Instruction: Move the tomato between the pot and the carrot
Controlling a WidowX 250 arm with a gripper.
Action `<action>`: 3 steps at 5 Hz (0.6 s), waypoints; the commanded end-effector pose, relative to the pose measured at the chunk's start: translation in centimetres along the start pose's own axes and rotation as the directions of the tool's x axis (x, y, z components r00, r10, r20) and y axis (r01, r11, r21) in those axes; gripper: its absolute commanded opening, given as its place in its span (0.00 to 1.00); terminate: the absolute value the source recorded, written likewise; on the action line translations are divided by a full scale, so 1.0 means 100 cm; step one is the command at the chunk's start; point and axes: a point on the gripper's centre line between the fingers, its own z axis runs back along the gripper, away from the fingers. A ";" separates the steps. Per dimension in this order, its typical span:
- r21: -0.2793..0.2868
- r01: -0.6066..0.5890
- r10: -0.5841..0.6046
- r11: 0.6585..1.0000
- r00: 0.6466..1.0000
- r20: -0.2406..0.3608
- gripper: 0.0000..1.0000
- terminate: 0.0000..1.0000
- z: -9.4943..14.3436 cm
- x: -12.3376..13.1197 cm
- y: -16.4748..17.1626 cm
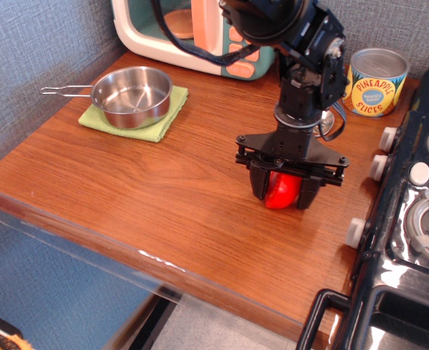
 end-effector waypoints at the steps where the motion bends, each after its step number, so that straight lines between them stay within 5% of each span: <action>1: -0.038 0.039 -0.037 0.999 0.998 0.041 0.00 0.00 0.013 0.007 -0.007; 2: -0.075 0.142 -0.132 0.987 0.983 0.130 0.00 0.00 0.044 0.017 -0.018; 3: -0.046 0.189 -0.172 0.981 0.956 0.239 0.00 0.00 0.084 0.039 -0.009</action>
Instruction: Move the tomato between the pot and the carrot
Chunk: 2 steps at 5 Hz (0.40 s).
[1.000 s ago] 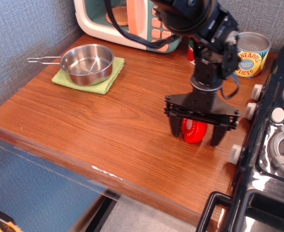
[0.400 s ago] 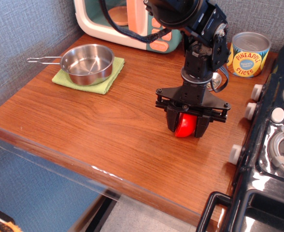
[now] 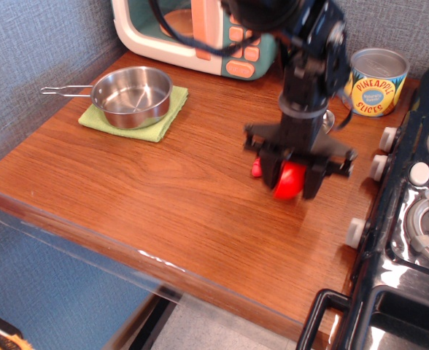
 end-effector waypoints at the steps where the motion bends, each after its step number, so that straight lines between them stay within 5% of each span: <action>1: 0.048 -0.016 0.008 0.999 0.986 0.166 0.00 0.00 0.057 0.046 0.037; 2: 0.081 -0.093 0.088 0.992 0.994 0.065 0.00 0.00 0.027 0.049 0.081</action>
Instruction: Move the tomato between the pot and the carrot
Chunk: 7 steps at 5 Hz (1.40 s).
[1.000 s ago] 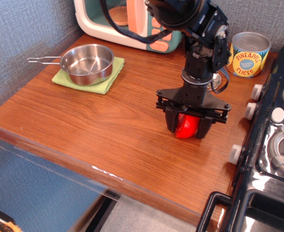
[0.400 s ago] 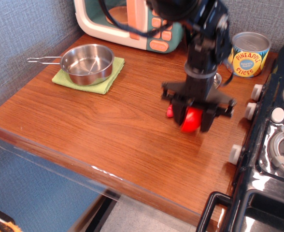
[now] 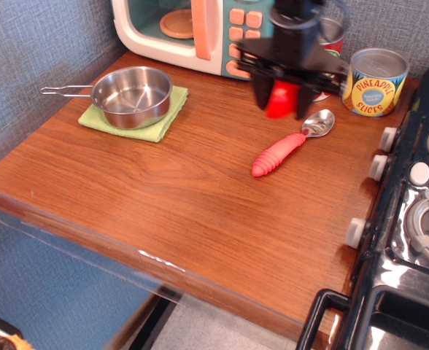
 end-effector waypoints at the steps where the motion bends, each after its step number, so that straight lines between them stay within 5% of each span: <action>1: 0.002 -0.099 0.099 0.995 0.988 -0.115 0.00 0.00 -0.042 0.003 0.046; 2: -0.035 -0.098 0.092 0.995 0.984 -0.150 0.00 0.00 -0.053 -0.001 0.041; 3: -0.052 -0.084 0.076 0.995 0.988 -0.135 1.00 0.00 -0.051 0.002 0.036; 5: -0.043 -0.025 0.022 0.999 0.998 -0.053 1.00 0.00 -0.009 0.014 0.030; 6: -0.036 -0.007 0.007 0.999 1.000 -0.011 1.00 0.00 0.032 0.016 0.020; 7: -0.030 -0.035 0.034 0.999 0.998 -0.043 1.00 0.00 0.045 0.007 0.014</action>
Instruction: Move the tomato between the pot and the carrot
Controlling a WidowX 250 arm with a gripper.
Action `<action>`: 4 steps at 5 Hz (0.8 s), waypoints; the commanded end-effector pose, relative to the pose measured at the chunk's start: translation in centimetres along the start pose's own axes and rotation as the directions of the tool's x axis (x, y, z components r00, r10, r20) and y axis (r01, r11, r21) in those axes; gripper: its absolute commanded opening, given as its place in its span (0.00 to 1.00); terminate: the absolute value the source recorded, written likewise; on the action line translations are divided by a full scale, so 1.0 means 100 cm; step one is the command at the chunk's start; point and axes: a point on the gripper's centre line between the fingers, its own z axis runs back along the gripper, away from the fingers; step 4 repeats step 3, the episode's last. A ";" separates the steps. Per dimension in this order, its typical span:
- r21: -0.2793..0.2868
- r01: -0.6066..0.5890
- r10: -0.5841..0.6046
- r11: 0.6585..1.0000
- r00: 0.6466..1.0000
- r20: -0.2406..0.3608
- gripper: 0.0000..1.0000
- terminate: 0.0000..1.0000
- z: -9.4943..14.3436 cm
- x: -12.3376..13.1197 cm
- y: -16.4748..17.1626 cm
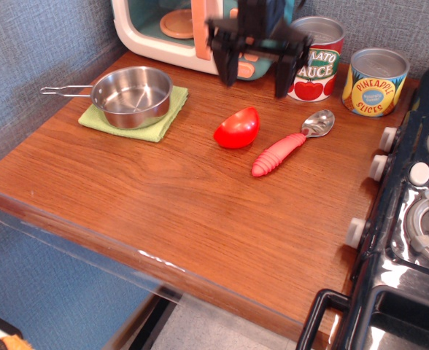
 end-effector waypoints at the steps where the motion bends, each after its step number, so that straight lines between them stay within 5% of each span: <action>1: -0.015 -0.023 0.023 1.000 1.000 -0.019 1.00 0.00 0.024 -0.019 -0.013; 2: -0.015 -0.023 0.023 1.000 1.000 -0.019 1.00 0.00 0.024 -0.019 -0.013; 3: -0.015 -0.023 0.023 1.000 1.000 -0.019 1.00 1.00 0.024 -0.019 -0.013; 4: -0.015 -0.023 0.023 1.000 1.000 -0.019 1.00 1.00 0.024 -0.019 -0.013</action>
